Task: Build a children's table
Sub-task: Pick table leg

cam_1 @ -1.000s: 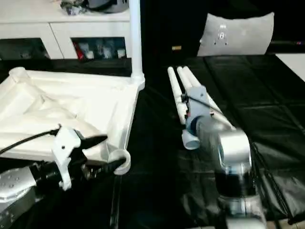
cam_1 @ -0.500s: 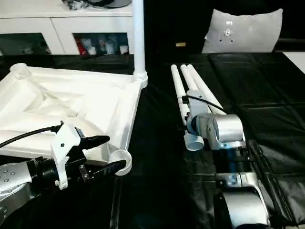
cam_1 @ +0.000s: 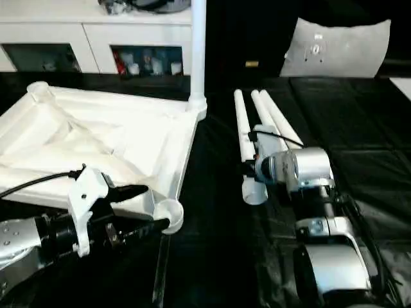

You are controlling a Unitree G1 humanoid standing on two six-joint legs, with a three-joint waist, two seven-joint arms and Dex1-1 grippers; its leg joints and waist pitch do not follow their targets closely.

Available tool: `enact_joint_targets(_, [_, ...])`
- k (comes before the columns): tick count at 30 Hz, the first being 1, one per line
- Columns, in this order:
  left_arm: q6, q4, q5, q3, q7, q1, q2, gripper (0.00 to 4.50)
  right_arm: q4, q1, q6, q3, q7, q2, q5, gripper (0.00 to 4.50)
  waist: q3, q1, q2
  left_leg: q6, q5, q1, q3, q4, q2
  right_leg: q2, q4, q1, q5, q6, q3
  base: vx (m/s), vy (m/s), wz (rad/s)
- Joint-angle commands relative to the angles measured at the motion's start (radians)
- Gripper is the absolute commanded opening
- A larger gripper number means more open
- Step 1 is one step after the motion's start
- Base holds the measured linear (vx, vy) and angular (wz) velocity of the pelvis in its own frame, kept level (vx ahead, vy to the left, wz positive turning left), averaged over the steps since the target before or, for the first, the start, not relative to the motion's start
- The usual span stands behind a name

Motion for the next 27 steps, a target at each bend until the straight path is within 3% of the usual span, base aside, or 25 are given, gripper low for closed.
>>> enact_joint_targets(1, [0.01, -0.025, -0.014, 0.001, -0.002, -0.003, 0.012, 4.5, 0.046, -0.001, -0.011, -0.007, 0.005, -0.011, 0.002, 2.36, -0.073, 0.002, 0.001, -0.069, -0.121, 0.025, -0.012, -0.063, 0.057, -0.104, -0.079, 0.025, 0.037, -0.182, 0.054, 0.0, 0.0, 0.0])
enact_joint_targets(10, [0.0, -0.018, -0.016, 0.004, -0.006, -0.015, 0.014, 4.5, 0.096, -0.008, -0.031, -0.075, 0.004, -0.015, 0.02, 1.94, -0.078, 0.004, -0.001, -0.087, -0.173, 0.029, -0.013, -0.067, 0.059, -0.103, -0.083, 0.021, -0.003, -0.174, 0.053, 0.0, 0.0, 0.0])
enact_joint_targets(14, [-0.016, -0.012, -0.013, 0.005, 0.003, -0.025, 0.012, 4.5, 0.054, 0.005, -0.045, -0.165, -0.042, -0.01, 0.044, 1.93, -0.081, 0.005, -0.003, -0.083, -0.148, 0.028, -0.011, -0.064, 0.057, -0.102, -0.081, 0.022, 0.023, -0.171, 0.053, 0.0, 0.0, 0.0])
enact_joint_targets(16, [-0.02, -0.012, -0.01, 0.004, 0.006, -0.026, 0.011, 4.5, 0.048, 0.007, -0.05, -0.182, -0.052, -0.007, 0.047, 1.93, -0.083, 0.006, -0.002, -0.083, -0.133, 0.027, -0.011, -0.064, 0.057, -0.101, -0.079, 0.023, 0.045, -0.168, 0.052, 0.0, 0.0, 0.0])
enact_joint_targets(17, [-0.039, -0.001, 0.007, 0.007, 0.026, -0.034, -0.004, 4.5, -0.014, 0.034, -0.082, -0.23, -0.065, 0.005, 0.068, 1.93, -0.083, 0.006, -0.003, -0.081, -0.127, 0.026, -0.01, -0.063, 0.056, -0.1, -0.08, 0.024, 0.055, -0.165, 0.052, 0.0, 0.0, 0.0])
enact_joint_targets(19, [-0.057, 0.024, 0.036, 0.008, 0.055, -0.053, -0.021, 4.5, -0.117, 0.082, -0.219, -0.295, -0.065, 0.043, 0.111, 1.93, -0.085, 0.008, 0.0, -0.077, -0.124, 0.025, -0.011, -0.062, 0.06, -0.104, -0.077, 0.024, 0.077, -0.151, 0.054, 0.0, 0.0, 0.0])
enact_joint_targets(21, [-0.062, 0.039, 0.042, 0.013, 0.067, -0.065, -0.032, 4.5, -0.176, 0.109, -0.28, -0.308, -0.049, 0.056, 0.128, 1.92, -0.088, 0.006, 0.0, -0.063, -0.105, 0.026, -0.012, -0.062, 0.057, -0.1, -0.075, 0.026, 0.108, -0.151, 0.049, 0.0, 0.0, 0.0])
enact_joint_targets(23, [-0.064, 0.084, 0.049, 0.033, 0.109, -0.111, -0.07, 4.5, -0.29, 0.141, -0.319, -0.37, 0.001, 0.091, 0.209, 1.9, -0.084, 0.005, 0.001, -0.054, -0.118, 0.024, -0.008, -0.062, 0.057, -0.101, -0.08, 0.025, 0.095, -0.146, 0.054, 0.0, 0.0, 0.0])
enact_joint_targets(24, [-0.062, 0.11, 0.048, 0.046, 0.131, -0.14, -0.091, 4.5, -0.338, 0.151, -0.321, -0.401, 0.034, 0.105, 0.258, 1.9, -0.083, 0.004, 0.011, -0.051, -0.13, 0.027, -0.01, -0.063, 0.056, -0.098, -0.081, 0.023, 0.082, -0.145, 0.053, 0.0, 0.0, 0.0])
enact_joint_targets(27, [-0.051, 0.175, -0.002, 0.091, 0.171, -0.223, -0.16, 4.5, -0.463, 0.198, -0.341, -0.426, 0.183, 0.125, 0.375, 1.9, -0.085, 0.006, 0.009, -0.037, -0.138, 0.028, -0.014, -0.063, 0.058, -0.098, -0.082, 0.027, 0.092, -0.151, 0.051, 0.0, 0.0, 0.0])
